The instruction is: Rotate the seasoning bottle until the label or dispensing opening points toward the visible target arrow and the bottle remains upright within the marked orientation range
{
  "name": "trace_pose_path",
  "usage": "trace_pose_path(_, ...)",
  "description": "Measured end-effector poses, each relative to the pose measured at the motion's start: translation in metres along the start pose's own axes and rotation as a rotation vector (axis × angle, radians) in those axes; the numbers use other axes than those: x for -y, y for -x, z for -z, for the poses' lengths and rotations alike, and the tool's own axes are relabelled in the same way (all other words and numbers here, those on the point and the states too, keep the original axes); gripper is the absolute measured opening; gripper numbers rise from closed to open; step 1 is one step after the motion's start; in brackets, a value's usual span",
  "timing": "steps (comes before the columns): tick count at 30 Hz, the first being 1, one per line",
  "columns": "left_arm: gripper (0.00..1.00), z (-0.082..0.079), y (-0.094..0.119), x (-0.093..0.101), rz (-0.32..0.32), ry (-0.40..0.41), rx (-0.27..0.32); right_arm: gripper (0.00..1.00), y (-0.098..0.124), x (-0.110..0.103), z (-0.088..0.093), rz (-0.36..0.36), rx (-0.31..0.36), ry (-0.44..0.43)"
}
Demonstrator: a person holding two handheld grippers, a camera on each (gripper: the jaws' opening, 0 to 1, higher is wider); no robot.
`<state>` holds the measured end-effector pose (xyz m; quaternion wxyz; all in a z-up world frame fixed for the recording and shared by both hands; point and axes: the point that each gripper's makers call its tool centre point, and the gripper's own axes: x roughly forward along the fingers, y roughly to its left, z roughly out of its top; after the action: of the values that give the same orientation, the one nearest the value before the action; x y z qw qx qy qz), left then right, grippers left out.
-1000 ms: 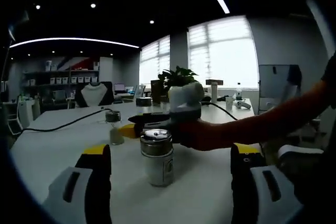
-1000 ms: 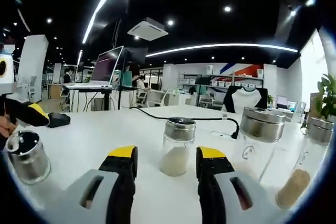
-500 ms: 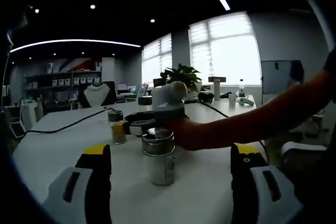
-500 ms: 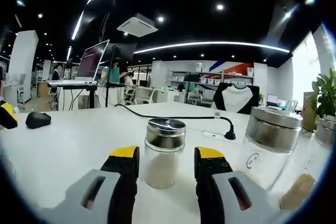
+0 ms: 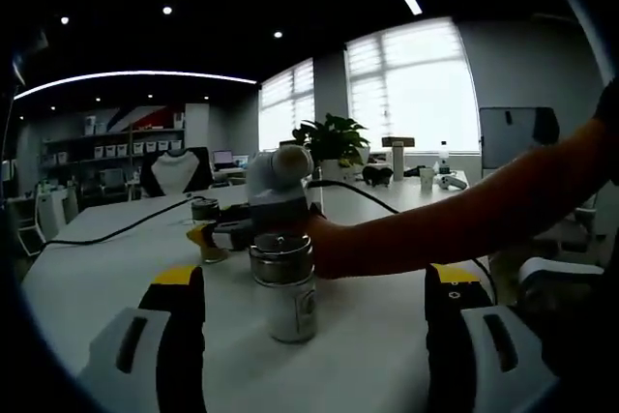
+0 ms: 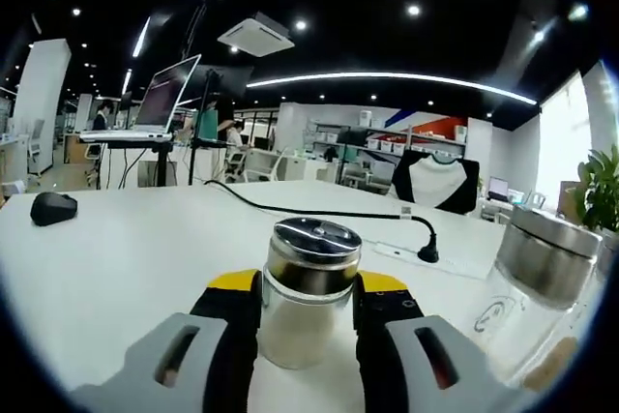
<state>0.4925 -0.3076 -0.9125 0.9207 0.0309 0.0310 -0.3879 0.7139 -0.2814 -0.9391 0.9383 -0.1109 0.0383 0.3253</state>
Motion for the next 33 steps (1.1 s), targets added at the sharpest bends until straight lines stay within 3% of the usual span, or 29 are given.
trace_pose_path(2, 1.0, -0.002, 0.0, 0.001, 0.002, -0.005, 0.003, 0.35, 0.002, 0.0, -0.002, 0.01, -0.004, 0.022)
trace_pose_path(5, 1.0, -0.003, -0.001, -0.001, -0.008, -0.009, 0.006, 0.34, 0.005, -0.004, -0.003, -0.021, -0.002, -0.012)
trace_pose_path(9, 1.0, -0.006, -0.002, -0.002, -0.02, -0.006, 0.021, 0.33, 0.013, -0.009, -0.009, -0.036, 0.018, 0.037)
trace_pose_path(12, 1.0, -0.015, 0.0, -0.011, -0.077, -0.063, 0.056, 0.33, 0.02, -0.011, -0.017, -0.055, 0.04, 0.012)
trace_pose_path(18, 0.99, -0.031, 0.004, -0.008, -0.059, -0.023, 0.129, 0.33, 0.03, -0.013, -0.032, -0.099, 0.067, 0.022)
trace_pose_path(23, 0.99, -0.042, 0.005, -0.005, -0.035, 0.021, 0.181, 0.33, 0.05, -0.018, -0.035, -0.152, 0.062, -0.047)
trace_pose_path(30, 0.99, -0.047, 0.004, -0.003, -0.032, 0.021, 0.191, 0.33, 0.079, -0.023, -0.031, -0.205, 0.063, -0.031)
trace_pose_path(33, 0.98, -0.048, 0.001, 0.002, -0.011, 0.02, 0.187, 0.33, 0.096, -0.026, -0.032, -0.226, 0.096, -0.045)
